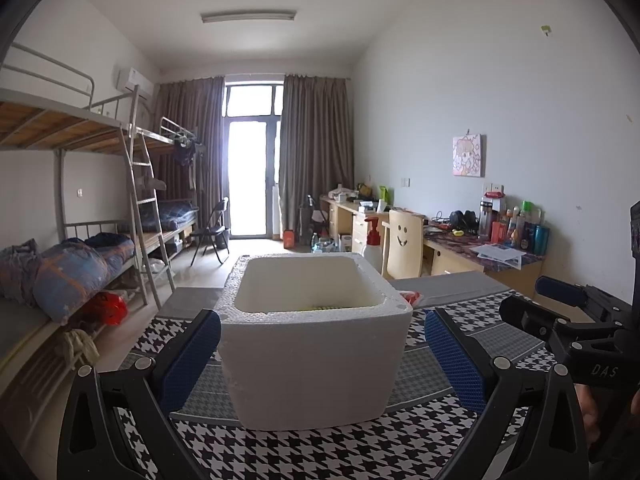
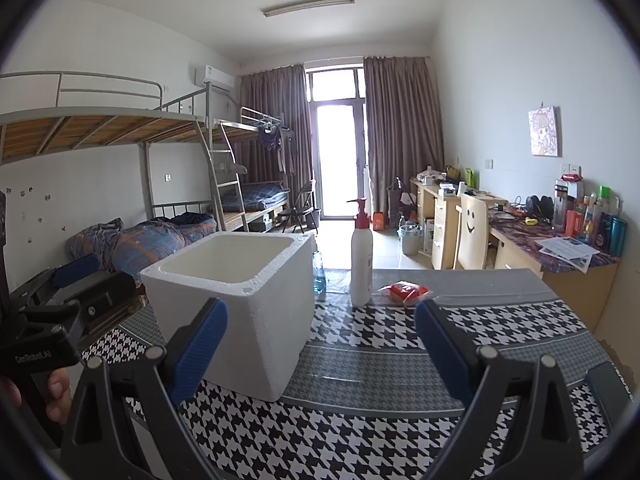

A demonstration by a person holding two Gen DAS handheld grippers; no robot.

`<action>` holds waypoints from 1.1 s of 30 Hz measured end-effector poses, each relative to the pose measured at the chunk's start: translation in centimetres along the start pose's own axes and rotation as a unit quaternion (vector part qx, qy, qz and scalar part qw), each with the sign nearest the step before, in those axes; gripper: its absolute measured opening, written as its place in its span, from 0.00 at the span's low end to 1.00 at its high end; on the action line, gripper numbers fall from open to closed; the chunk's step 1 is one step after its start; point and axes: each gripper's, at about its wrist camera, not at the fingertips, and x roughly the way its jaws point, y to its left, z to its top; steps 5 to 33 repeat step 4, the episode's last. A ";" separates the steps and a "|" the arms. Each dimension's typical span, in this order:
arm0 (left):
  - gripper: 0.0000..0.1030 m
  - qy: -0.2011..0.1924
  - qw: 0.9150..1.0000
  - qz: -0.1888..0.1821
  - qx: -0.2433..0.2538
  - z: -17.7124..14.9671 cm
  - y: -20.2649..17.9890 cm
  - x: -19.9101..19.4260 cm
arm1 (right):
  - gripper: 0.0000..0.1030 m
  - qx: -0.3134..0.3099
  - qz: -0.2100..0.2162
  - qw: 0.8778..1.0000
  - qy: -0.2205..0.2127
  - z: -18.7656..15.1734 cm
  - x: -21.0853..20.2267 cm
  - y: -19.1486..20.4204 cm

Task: Organize soft objects
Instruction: 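Withdraw both tools from the foam box back over the table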

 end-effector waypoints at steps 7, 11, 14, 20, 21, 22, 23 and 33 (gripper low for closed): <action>0.99 0.001 1.000 0.000 -0.007 0.0 0.2 0.0 | 0.94 -0.002 -0.002 1.000 0.004 0.0 0.1 0.0; 0.99 0.001 1.000 0.000 -0.007 0.0 0.2 0.0 | 0.94 -0.002 -0.002 1.000 0.004 0.0 0.1 0.0; 0.99 0.001 1.000 0.000 -0.007 0.0 0.2 0.0 | 0.94 -0.002 -0.002 1.000 0.004 0.0 0.1 0.0; 0.99 0.001 1.000 0.000 -0.007 0.0 0.2 0.0 | 0.94 -0.002 -0.002 1.000 0.004 0.0 0.1 0.0; 0.99 0.001 1.000 0.000 -0.007 0.0 0.2 0.0 | 0.94 -0.002 -0.002 1.000 0.004 0.0 0.1 0.0; 0.99 0.001 1.000 0.000 -0.007 0.0 0.2 0.0 | 0.94 -0.002 -0.002 1.000 0.004 0.0 0.1 0.0; 0.99 0.001 1.000 0.000 -0.007 0.0 0.2 0.0 | 0.94 -0.002 -0.002 1.000 0.004 0.0 0.1 0.0; 0.99 0.001 1.000 0.000 -0.007 0.0 0.2 0.0 | 0.94 -0.002 -0.002 1.000 0.004 0.0 0.1 0.0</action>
